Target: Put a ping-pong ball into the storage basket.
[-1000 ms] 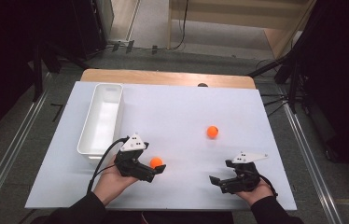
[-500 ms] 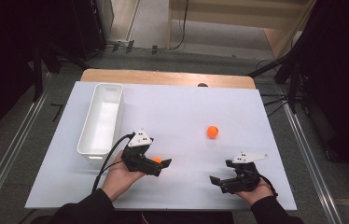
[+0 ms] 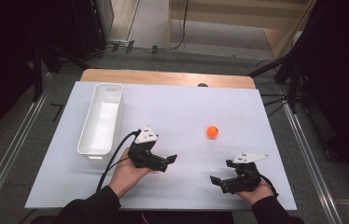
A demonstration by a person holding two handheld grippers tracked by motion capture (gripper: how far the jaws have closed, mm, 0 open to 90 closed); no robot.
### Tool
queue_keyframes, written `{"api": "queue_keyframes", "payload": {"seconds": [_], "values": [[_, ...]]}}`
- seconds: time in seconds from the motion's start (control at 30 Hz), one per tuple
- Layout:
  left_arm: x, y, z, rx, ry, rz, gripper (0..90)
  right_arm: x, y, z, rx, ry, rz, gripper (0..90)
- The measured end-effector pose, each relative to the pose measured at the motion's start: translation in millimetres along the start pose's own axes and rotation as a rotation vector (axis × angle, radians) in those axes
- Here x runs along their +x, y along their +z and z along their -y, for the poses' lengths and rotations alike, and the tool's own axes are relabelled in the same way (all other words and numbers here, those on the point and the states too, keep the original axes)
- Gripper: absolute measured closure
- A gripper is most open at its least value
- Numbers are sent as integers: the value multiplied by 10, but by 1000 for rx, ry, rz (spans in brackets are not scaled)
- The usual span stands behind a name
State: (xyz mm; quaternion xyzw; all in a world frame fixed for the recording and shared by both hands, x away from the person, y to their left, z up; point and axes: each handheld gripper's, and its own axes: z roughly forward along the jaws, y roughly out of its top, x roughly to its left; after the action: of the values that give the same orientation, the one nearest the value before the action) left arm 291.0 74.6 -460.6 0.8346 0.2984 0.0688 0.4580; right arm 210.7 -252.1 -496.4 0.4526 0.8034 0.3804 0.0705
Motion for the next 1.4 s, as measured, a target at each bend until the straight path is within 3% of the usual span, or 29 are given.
{"api": "queue_keyframes", "payload": {"seconds": [1.03, 1.4], "values": [[25, 104, 90, 7, 1, -2, 0, 12, -8, 2, 3, 4, -2, 51], [30, 193, 218, 57, 2, 0, 0, 10, -8, 4, 4, 7, -4, 50]]}}
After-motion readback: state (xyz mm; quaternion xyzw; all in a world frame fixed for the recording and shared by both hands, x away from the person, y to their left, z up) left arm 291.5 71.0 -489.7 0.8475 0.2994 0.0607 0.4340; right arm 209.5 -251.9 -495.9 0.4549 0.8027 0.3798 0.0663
